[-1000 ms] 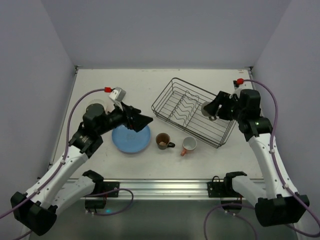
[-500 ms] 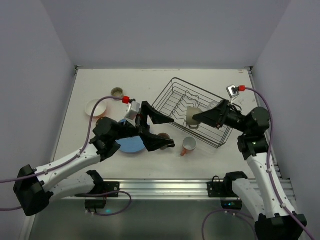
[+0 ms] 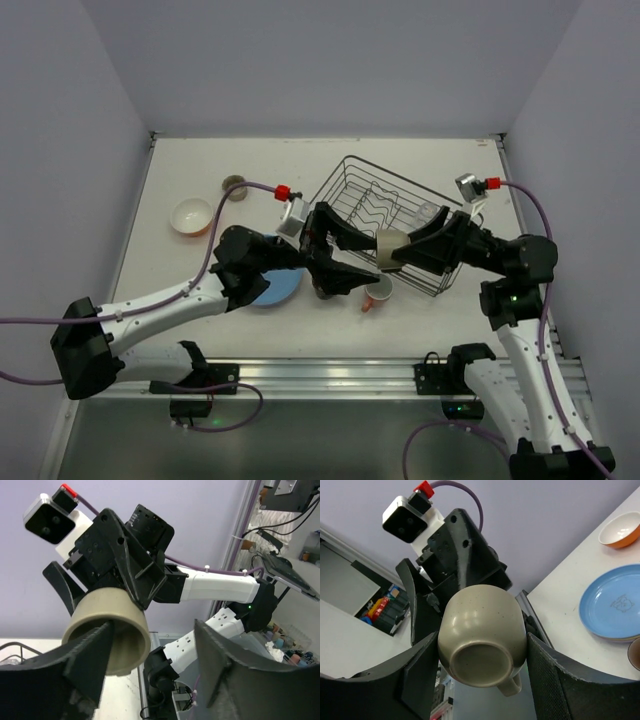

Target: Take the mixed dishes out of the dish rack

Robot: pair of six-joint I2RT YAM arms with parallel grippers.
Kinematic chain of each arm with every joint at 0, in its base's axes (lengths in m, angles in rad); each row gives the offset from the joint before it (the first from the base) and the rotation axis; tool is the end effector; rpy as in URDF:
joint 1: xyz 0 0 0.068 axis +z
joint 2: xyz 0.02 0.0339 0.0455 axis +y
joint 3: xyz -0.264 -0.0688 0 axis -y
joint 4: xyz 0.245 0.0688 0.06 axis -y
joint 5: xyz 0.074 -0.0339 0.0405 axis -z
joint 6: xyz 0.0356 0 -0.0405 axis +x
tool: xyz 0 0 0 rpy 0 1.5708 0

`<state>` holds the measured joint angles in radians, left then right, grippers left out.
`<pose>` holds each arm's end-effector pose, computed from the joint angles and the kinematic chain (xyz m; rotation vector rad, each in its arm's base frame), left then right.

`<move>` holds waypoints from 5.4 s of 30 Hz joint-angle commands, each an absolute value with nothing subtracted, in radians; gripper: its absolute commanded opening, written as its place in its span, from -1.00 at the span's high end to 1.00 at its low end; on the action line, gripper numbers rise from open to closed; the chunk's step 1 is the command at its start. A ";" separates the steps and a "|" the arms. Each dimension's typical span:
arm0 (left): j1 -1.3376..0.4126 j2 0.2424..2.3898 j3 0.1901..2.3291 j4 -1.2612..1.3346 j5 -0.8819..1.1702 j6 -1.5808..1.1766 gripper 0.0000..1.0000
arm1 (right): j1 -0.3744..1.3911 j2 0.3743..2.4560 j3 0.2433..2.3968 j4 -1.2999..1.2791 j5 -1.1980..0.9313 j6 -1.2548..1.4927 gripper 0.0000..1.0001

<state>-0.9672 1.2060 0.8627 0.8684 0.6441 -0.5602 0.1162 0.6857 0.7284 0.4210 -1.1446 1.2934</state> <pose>0.1330 -0.2306 0.3855 0.8871 0.9947 -1.6621 0.1326 0.0481 0.3908 -0.3552 1.6067 1.7532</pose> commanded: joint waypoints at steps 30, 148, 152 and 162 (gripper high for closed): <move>-0.989 1.161 1.038 0.416 0.203 -0.367 1.00 | 0.123 0.632 0.972 -0.216 -0.861 0.810 -0.98; -0.551 0.836 0.824 -0.471 -0.086 -0.293 -1.00 | 0.124 1.861 1.500 -0.663 0.215 0.433 -0.38; -0.551 0.842 0.821 -0.466 -0.078 -0.291 -1.00 | 0.129 1.838 1.479 -0.666 0.225 0.437 -0.07; -0.551 0.845 0.845 -0.456 -0.040 -0.313 -1.00 | 0.130 1.697 1.405 -0.649 0.161 0.436 0.59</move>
<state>-0.5549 0.8497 0.8131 -0.5098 -0.0677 -0.3187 0.1261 1.8210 1.4277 -0.6712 0.1852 0.4381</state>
